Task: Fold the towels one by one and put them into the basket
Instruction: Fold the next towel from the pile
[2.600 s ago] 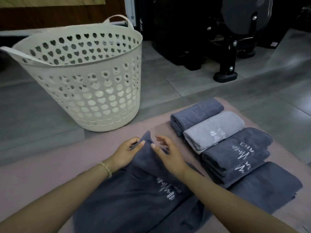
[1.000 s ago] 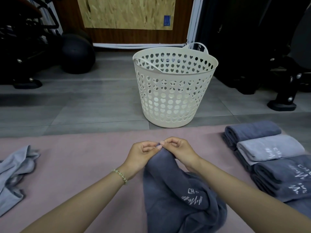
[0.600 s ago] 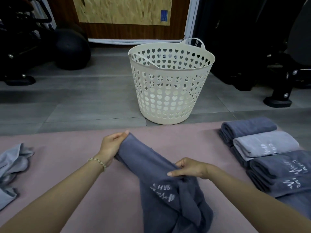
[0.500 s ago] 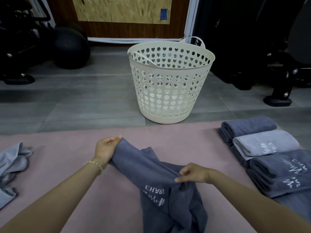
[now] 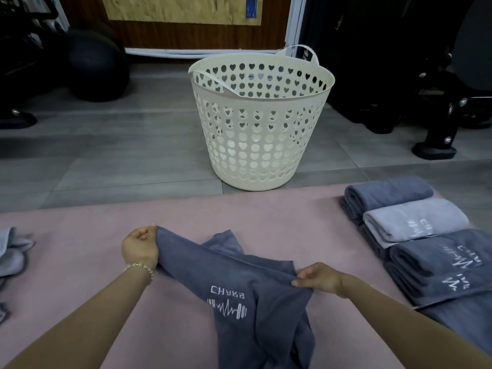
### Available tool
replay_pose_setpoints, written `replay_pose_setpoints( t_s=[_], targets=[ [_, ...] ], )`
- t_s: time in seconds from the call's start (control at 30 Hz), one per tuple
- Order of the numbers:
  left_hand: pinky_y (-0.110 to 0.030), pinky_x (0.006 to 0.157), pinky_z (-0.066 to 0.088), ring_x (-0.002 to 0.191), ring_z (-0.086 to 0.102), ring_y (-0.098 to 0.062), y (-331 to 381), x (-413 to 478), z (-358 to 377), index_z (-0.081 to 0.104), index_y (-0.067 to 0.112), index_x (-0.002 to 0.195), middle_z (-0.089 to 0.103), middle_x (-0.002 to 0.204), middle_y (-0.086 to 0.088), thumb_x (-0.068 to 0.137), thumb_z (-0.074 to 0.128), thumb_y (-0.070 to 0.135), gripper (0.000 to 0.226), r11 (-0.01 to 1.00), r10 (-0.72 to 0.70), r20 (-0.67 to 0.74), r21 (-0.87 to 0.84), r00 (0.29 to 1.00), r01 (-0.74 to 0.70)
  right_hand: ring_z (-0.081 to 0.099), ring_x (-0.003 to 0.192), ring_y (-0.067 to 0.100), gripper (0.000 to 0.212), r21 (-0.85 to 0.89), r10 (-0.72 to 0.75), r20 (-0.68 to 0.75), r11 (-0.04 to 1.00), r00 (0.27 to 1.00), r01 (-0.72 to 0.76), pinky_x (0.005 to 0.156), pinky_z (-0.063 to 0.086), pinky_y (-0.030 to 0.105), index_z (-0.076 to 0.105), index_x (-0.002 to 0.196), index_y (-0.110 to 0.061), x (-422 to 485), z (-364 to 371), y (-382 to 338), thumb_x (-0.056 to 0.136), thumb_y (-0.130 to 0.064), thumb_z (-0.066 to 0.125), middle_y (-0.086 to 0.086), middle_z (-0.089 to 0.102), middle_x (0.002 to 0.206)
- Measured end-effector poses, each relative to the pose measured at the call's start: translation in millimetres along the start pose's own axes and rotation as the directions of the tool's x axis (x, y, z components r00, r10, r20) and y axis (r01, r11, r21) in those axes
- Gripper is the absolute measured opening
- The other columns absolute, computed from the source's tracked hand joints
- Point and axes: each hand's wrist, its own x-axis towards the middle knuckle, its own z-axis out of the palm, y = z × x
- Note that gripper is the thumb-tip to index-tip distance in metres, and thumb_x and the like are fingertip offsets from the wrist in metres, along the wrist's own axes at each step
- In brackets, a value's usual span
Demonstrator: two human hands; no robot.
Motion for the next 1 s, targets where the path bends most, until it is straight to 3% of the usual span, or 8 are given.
replay_pose_setpoints(
  t_s=[0.17, 0.23, 0.3, 0.4, 0.53, 0.7, 0.83, 1.0],
  targets=[
    [-0.028, 0.078, 0.041, 0.078, 0.053, -0.024, -11.2, 6.4, 1.6, 0.066, 0.004, 0.088, 0.057, 0.068, -0.010, 0.091, 0.060, 0.023, 0.021, 0.999, -0.023, -0.092, -0.049, 0.995, 0.019, 0.065, 0.073, 0.012, 0.025, -0.019, 0.132, 0.058, 0.991, 0.990, -0.131, 0.074, 0.056, 0.024, 0.069, 0.099, -0.013, 9.6, -6.3, 7.4, 0.080, -0.027, 0.076, 0.003, 0.070, 0.090],
    [-0.027, 0.081, 0.042, 0.080, 0.053, -0.023, -16.8, 9.9, 3.2, 0.067, 0.001, 0.091, 0.058, 0.072, -0.010, 0.091, 0.061, 0.024, 0.024, 0.997, -0.028, -0.083, -0.069, 0.996, 0.023, 0.066, 0.072, 0.009, 0.038, -0.115, 0.223, 0.140, 0.971, 0.965, -0.208, 0.068, 0.053, 0.020, 0.066, 0.108, -0.015, 9.3, -5.9, 5.4, 0.077, -0.034, 0.077, -0.001, 0.071, 0.090],
    [-0.024, 0.080, 0.040, 0.082, 0.054, -0.022, -20.4, 11.7, 5.5, 0.067, -0.001, 0.094, 0.060, 0.076, -0.011, 0.090, 0.062, 0.023, 0.025, 0.997, -0.025, -0.060, -0.075, 0.998, 0.020, 0.063, 0.065, 0.006, 0.028, -0.145, 0.230, 0.161, 0.967, 0.960, -0.208, 0.062, 0.051, 0.017, 0.067, 0.099, -0.014, 11.0, -1.9, 4.4, 0.077, -0.028, 0.078, -0.003, 0.069, 0.079],
    [-0.006, 0.063, 0.043, 0.080, 0.054, -0.021, -20.1, 9.8, 12.2, 0.067, -0.003, 0.092, 0.058, 0.067, -0.001, 0.090, 0.063, 0.021, 0.024, 0.994, 0.001, 0.012, -0.107, 1.000, 0.000, 0.058, 0.048, 0.008, 0.019, 0.097, 0.089, -0.061, 0.992, 0.994, -0.083, 0.053, 0.051, 0.021, 0.069, 0.088, -0.001, 23.7, 4.9, 3.9, 0.076, -0.012, 0.078, 0.003, 0.065, 0.064],
    [0.003, 0.055, 0.039, 0.065, 0.053, -0.008, -8.7, 2.1, 22.4, 0.066, 0.000, 0.092, 0.058, 0.068, -0.001, 0.089, 0.064, 0.021, 0.022, 0.992, 0.083, 0.136, -0.106, 0.987, -0.069, 0.051, 0.034, 0.009, 0.011, 0.350, 0.077, -0.387, 0.934, 0.919, 0.069, 0.039, 0.047, 0.018, 0.067, 0.082, 0.011, 41.2, 8.1, -4.8, 0.078, 0.003, 0.073, 0.008, 0.060, 0.049],
    [0.003, 0.057, 0.040, 0.047, 0.052, 0.006, -11.1, -0.5, 25.3, 0.063, 0.005, 0.090, 0.052, 0.040, 0.017, 0.085, 0.068, 0.016, 0.013, 0.991, 0.067, 0.256, -0.131, 0.964, -0.035, 0.055, 0.062, 0.013, 0.010, 0.214, 0.121, -0.443, 0.976, 0.888, -0.026, 0.055, 0.047, 0.015, 0.071, 0.078, 0.001, 59.6, 19.3, -1.3, 0.079, -0.008, 0.075, 0.008, 0.067, 0.079],
    [-0.004, 0.060, 0.045, 0.053, 0.055, 0.003, -23.1, 2.9, 19.2, 0.064, 0.006, 0.085, 0.057, 0.044, 0.015, 0.084, 0.070, 0.018, 0.013, 0.995, 0.048, 0.296, -0.102, 0.954, -0.019, 0.058, 0.078, 0.018, 0.014, 0.205, 0.111, -0.372, 0.978, 0.922, -0.035, 0.075, 0.049, 0.024, 0.067, 0.077, -0.002, 62.8, 32.0, -3.3, 0.076, -0.011, 0.077, 0.006, 0.064, 0.078],
    [-0.015, 0.063, 0.045, 0.063, 0.054, -0.012, -26.2, 8.0, 11.6, 0.064, 0.012, 0.073, 0.062, 0.057, 0.006, 0.084, 0.070, 0.020, 0.015, 0.996, 0.037, 0.301, -0.085, 0.953, -0.012, 0.058, 0.075, 0.014, 0.014, 0.259, 0.112, -0.240, 0.965, 0.964, -0.048, 0.065, 0.049, 0.015, 0.063, 0.072, -0.009, 48.8, 31.5, -7.2, 0.078, -0.007, 0.076, 0.003, 0.063, 0.079]
  ],
)
